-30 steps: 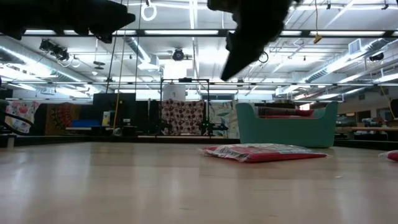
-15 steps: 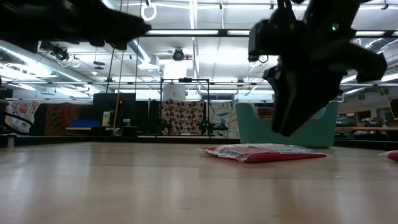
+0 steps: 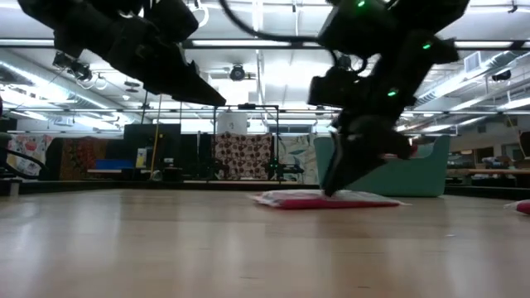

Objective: Sort popcorn bags into baskets
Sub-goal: Put the red popcorn bag into the green bin

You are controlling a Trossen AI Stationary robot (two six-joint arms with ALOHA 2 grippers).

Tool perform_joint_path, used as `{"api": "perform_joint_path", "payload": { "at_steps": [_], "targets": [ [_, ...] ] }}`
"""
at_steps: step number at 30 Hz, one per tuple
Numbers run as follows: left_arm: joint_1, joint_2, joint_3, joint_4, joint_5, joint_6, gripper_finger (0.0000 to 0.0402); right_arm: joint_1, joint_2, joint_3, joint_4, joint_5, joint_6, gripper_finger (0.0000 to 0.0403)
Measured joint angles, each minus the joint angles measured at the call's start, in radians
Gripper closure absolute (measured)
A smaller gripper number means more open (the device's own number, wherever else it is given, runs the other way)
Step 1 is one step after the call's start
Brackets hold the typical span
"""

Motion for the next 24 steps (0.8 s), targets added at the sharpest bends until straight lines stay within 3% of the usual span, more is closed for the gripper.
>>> {"api": "perform_joint_path", "payload": {
  "at_steps": [9, 15, 24],
  "targets": [
    [0.007, 0.017, 0.016, -0.045, -0.001, -0.031, 0.0258, -0.059, 0.000, 0.044, 0.042, 0.176, -0.037, 0.0268],
    [-0.004, 0.098, 0.045, -0.068, 0.000, -0.078, 0.0258, 0.034, -0.006, 0.048, -0.034, 0.310, 0.023, 0.0274],
    [-0.011, 0.293, 0.218, -0.185, 0.007, -0.033, 0.0256, 0.230, -0.048, 0.049, -0.283, 0.494, 0.277, 0.0275]
  ]
}}
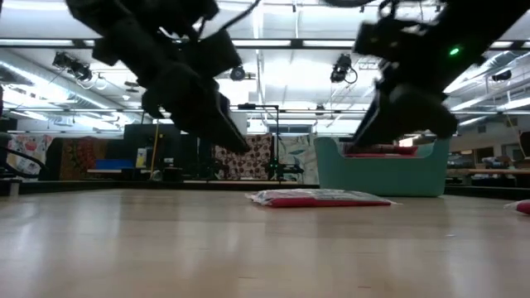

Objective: Sort popcorn bags into baskets
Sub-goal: Put the red popcorn bag into the green bin

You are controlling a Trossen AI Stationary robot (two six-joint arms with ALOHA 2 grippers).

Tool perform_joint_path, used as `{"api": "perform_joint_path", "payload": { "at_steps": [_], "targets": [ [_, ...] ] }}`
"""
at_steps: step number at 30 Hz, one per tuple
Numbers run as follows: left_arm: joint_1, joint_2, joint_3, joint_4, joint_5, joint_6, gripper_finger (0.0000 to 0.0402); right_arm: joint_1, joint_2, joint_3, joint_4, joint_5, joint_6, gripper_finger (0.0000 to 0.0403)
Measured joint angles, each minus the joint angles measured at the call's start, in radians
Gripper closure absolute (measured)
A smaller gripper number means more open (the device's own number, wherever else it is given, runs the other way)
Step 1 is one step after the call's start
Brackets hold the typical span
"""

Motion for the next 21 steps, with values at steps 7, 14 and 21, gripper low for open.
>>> {"api": "perform_joint_path", "payload": {
  "at_steps": [7, 14, 21],
  "targets": [
    [-0.031, 0.143, 0.145, -0.053, -0.001, 0.061, 0.0208, 0.069, -0.027, 0.001, -0.163, 0.114, 0.165, 0.0275],
    [-0.058, 0.310, 0.296, -0.050, -0.095, 0.138, 0.0137, 0.103, -0.048, -0.008, -0.331, 0.113, 0.391, 0.0275],
    [-0.055, 0.434, 0.388, -0.088, -0.188, 0.219, 0.0147, 0.146, -0.057, -0.010, -0.338, 0.132, 0.423, 0.0275]
  ]
}}
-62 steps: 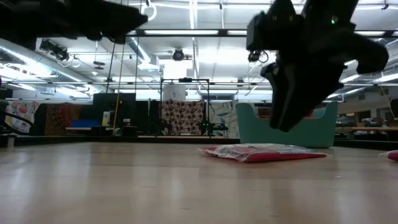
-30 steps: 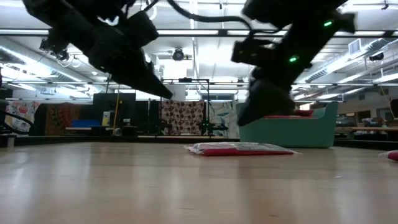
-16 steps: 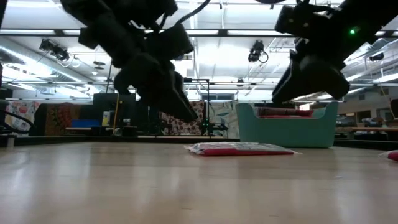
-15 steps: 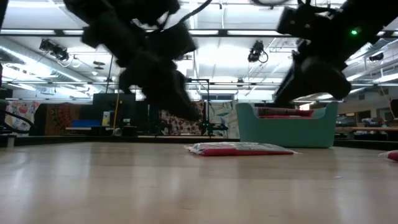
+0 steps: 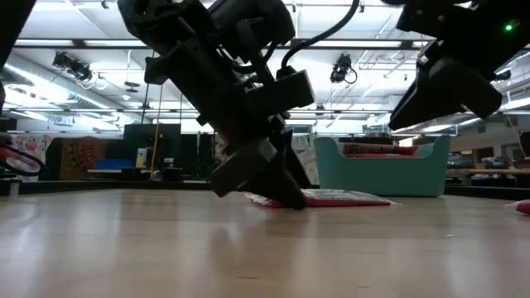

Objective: Sort popcorn bags into baskets
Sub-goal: Put the red popcorn bag into the green bin

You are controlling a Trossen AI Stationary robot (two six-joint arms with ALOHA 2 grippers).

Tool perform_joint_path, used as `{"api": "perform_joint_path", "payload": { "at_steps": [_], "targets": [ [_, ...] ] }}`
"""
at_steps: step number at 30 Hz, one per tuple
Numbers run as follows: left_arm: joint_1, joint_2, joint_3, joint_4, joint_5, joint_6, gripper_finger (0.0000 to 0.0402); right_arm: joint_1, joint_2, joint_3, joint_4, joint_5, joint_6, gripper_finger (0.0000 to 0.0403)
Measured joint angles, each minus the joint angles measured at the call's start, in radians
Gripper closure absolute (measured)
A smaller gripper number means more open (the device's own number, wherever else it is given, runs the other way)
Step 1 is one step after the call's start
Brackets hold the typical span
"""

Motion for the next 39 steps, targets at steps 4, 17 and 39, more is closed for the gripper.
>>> {"api": "perform_joint_path", "payload": {
  "at_steps": [4, 17, 39],
  "targets": [
    [0.002, 0.016, 0.000, -0.017, -0.029, 0.031, 0.0178, 0.011, 0.001, 0.002, 0.012, 0.007, 0.005, 0.0275],
    [0.042, 0.017, -0.002, -0.143, 0.009, 0.030, 0.0385, 0.026, 0.005, 0.003, 0.114, 0.000, -0.030, 0.0275],
    [0.041, -0.192, 0.053, -0.321, 0.100, -0.010, 0.0393, -0.071, 0.008, -0.141, 0.817, -0.086, -0.511, 0.0212]
  ]
}}
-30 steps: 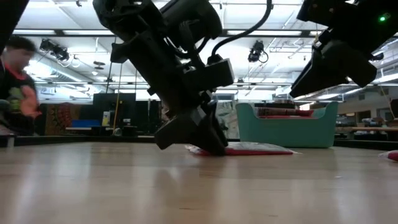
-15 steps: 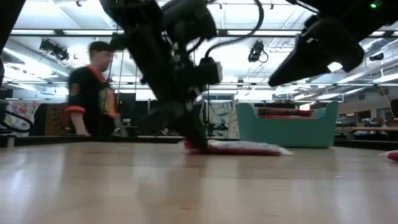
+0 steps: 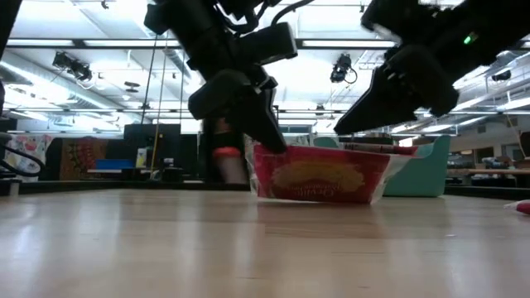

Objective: Sort popcorn bags into baskets
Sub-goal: Put the red popcorn bag into the green bin

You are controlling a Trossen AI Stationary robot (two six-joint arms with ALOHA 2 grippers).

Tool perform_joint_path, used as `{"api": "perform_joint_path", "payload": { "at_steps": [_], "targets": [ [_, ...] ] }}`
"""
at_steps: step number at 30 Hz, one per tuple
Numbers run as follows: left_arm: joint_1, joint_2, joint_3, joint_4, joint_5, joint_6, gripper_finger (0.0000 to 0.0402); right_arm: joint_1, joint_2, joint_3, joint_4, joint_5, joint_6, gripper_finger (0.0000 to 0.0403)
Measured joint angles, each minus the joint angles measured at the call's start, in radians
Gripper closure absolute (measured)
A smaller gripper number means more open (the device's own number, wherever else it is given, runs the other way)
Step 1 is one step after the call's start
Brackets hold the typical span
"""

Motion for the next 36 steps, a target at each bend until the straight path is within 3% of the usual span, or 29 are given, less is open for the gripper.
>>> {"api": "perform_joint_path", "payload": {
  "at_steps": [5, 12, 25, 28, 36],
  "targets": [
    [0.000, -0.001, 0.000, 0.008, -0.001, -0.001, 0.0393, -0.051, 0.000, -0.053, 0.101, -0.084, -0.031, 0.0189],
    [0.000, -0.002, 0.000, 0.015, -0.003, -0.018, 0.0393, -0.078, 0.000, -0.099, 0.165, -0.127, -0.072, 0.0197],
    [-0.001, -0.003, 0.001, 0.034, -0.007, -0.050, 0.0390, -0.107, 0.000, -0.116, 0.151, -0.130, -0.123, 0.0306],
    [-0.006, -0.003, 0.002, 0.033, -0.031, -0.060, 0.0369, -0.109, 0.000, -0.116, 0.150, -0.130, -0.144, 0.0335],
    [-0.043, -0.022, 0.002, -0.016, -0.161, -0.045, 0.0264, -0.107, -0.001, -0.116, 0.148, -0.121, -0.227, 0.0381]
  ]
}}
